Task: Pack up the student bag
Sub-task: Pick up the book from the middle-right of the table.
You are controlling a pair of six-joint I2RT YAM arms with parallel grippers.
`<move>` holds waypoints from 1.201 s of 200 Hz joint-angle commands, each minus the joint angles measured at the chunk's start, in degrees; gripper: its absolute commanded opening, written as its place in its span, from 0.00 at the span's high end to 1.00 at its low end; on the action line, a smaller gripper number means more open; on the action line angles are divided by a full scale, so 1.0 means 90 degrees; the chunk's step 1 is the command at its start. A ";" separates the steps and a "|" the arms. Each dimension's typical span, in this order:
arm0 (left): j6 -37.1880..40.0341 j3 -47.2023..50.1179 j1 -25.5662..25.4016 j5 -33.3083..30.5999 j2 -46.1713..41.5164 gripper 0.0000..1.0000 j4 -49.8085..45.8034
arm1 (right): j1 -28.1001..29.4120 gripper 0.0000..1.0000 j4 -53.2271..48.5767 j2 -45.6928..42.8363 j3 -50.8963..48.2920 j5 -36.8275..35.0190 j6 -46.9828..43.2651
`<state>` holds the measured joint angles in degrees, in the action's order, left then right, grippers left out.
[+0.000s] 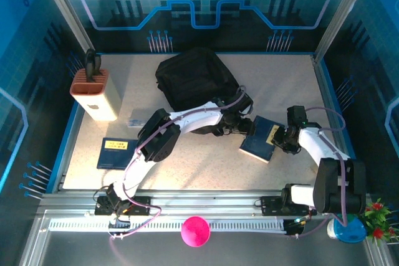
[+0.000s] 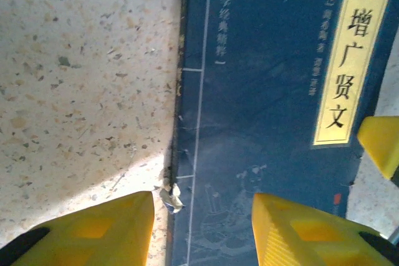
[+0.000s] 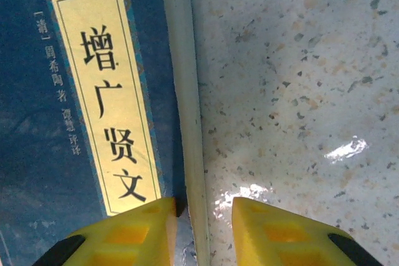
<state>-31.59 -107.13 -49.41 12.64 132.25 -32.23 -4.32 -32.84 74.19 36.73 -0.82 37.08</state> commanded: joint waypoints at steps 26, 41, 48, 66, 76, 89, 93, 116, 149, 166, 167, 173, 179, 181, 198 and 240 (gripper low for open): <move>-0.0139 -0.0351 0.0011 -0.0134 0.0330 0.58 -0.0320 | -0.0131 0.73 0.0247 0.0351 0.0001 0.0486 -0.0157; -0.0176 -0.0416 0.0010 -0.0175 0.0430 0.60 -0.0380 | -0.0131 0.73 0.0268 0.0502 0.0066 0.0714 -0.0221; -0.0191 -0.0453 0.0009 -0.0196 0.0469 0.60 -0.0411 | -0.0145 0.73 0.0295 0.0549 0.0078 0.0789 -0.0242; -0.0229 -0.0503 0.0011 -0.0295 0.0529 0.60 -0.0449 | -0.0155 0.73 0.0405 0.0664 0.0103 0.1009 -0.0253; -0.0240 -0.0518 0.0019 -0.0340 0.0557 0.60 -0.0472 | -0.0157 0.73 0.0463 0.0724 0.0107 0.1104 -0.0253; -0.0273 -0.0528 0.0031 -0.0331 0.0595 0.58 -0.0472 | -0.0179 0.73 0.0512 0.0818 0.0130 0.1224 -0.0253; -0.0288 -0.0528 0.0025 -0.0315 0.0604 0.58 -0.0471 | -0.0188 0.74 0.0521 0.0833 0.0144 0.1247 -0.0249; -0.0374 -0.0538 0.0058 -0.0151 0.0684 0.56 -0.0462 | -0.0180 0.73 0.0554 0.0931 0.0179 0.1344 -0.0233; -0.0589 -0.0530 0.0265 0.0579 0.0784 0.52 -0.0273 | -0.0194 0.73 0.0582 0.0965 0.0187 0.1438 -0.0177; -0.0718 -0.0517 0.0424 0.1195 0.0780 0.52 0.0010 | -0.0213 0.73 0.0629 0.0975 0.0191 0.1483 -0.0137; -0.0723 -0.0518 0.0423 0.1223 0.0778 0.52 0.0023 | -0.0213 0.73 0.0630 0.0975 0.0194 0.1480 -0.0131; -0.0709 -0.0530 0.0448 0.1377 0.0745 0.53 0.0104 | -0.0219 0.73 0.0649 0.0984 0.0193 0.1503 -0.0119; -0.0695 -0.0571 0.0452 0.1540 0.0719 0.54 0.0162 | -0.0228 0.73 0.0676 0.0990 0.0206 0.1540 -0.0102; -0.0698 -0.0583 0.0454 0.1587 0.0705 0.54 0.0177 | -0.0232 0.73 0.0691 0.0993 0.0216 0.1552 -0.0098; -0.0653 -0.0672 0.0470 0.1907 0.0570 0.57 0.0258 | -0.0259 0.74 0.0793 0.1013 0.0250 0.1727 -0.0053; -0.0800 -0.0353 0.0506 0.2320 0.0043 0.64 0.0770 | -0.0421 0.76 0.1059 0.1071 0.0312 0.2095 -0.0067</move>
<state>-36.64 -111.07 -43.97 25.80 137.36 -31.55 -7.25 -26.20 82.52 38.26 12.60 36.21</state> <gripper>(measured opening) 0.373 0.240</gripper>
